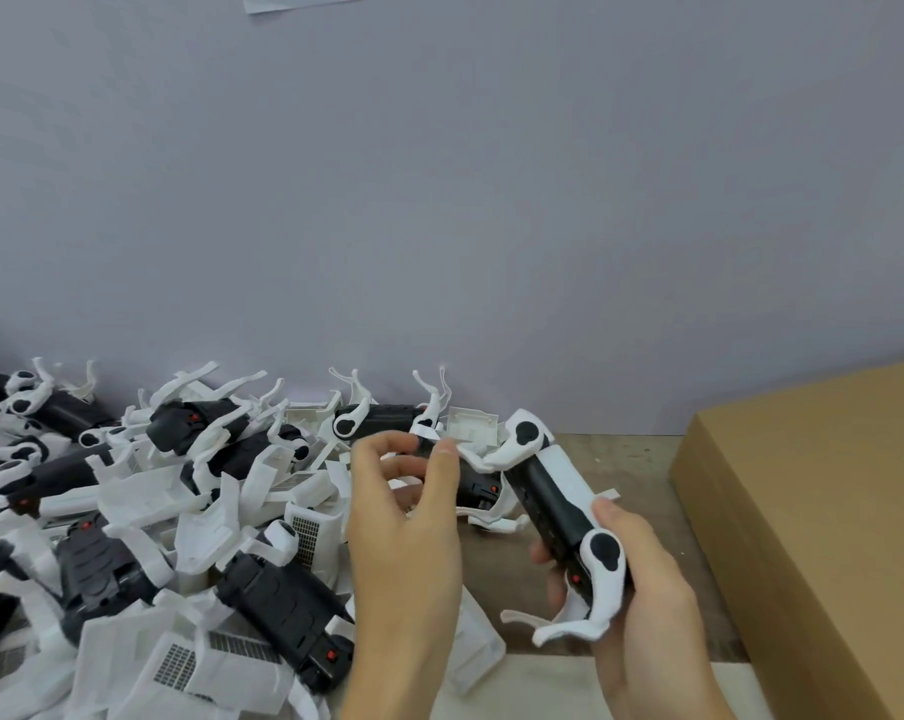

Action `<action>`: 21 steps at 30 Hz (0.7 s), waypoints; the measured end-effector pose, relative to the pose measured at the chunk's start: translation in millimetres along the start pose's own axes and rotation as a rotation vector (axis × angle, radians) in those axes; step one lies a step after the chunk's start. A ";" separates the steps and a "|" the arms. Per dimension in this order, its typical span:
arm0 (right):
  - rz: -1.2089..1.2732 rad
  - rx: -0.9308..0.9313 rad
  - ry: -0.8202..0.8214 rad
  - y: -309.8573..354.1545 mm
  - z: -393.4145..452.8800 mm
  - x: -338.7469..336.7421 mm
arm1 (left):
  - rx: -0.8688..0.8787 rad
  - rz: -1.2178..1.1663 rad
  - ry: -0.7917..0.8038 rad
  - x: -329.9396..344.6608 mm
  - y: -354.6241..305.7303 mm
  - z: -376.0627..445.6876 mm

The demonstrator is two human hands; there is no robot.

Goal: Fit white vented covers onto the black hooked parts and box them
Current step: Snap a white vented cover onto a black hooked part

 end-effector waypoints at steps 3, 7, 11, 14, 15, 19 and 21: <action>-0.239 -0.247 0.180 16.7 -12.2 9.6 | -0.095 -0.035 0.163 1.8 4.2 6.3; -0.620 -0.500 0.485 39.4 -35.9 34.2 | -0.191 -0.081 0.348 1.8 5.1 9.2; -0.988 -0.527 0.407 57.7 -38.1 31.6 | -0.147 -0.086 0.388 0.3 -4.8 10.0; -1.327 -0.480 0.413 65.1 -44.1 35.1 | -0.109 0.022 0.332 -4.0 -11.7 10.6; -1.370 -0.436 0.418 65.7 -46.7 36.5 | -0.110 0.058 0.304 -5.4 -13.4 10.6; -1.415 -0.465 0.393 66.9 -55.3 42.2 | -0.120 0.108 0.240 -4.0 -23.8 5.6; -1.315 -0.546 0.350 78.4 -59.1 40.4 | -0.082 0.057 0.202 -3.8 -35.6 3.4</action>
Point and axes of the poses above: each hand's wrist, its own z-axis towards the middle knuckle, its own x-axis out of the palm, y = z × x, the point moved 8 cm from there along z, towards the middle knuckle, and after that the axes turned 2 degrees about y, right-handed, at the moved point
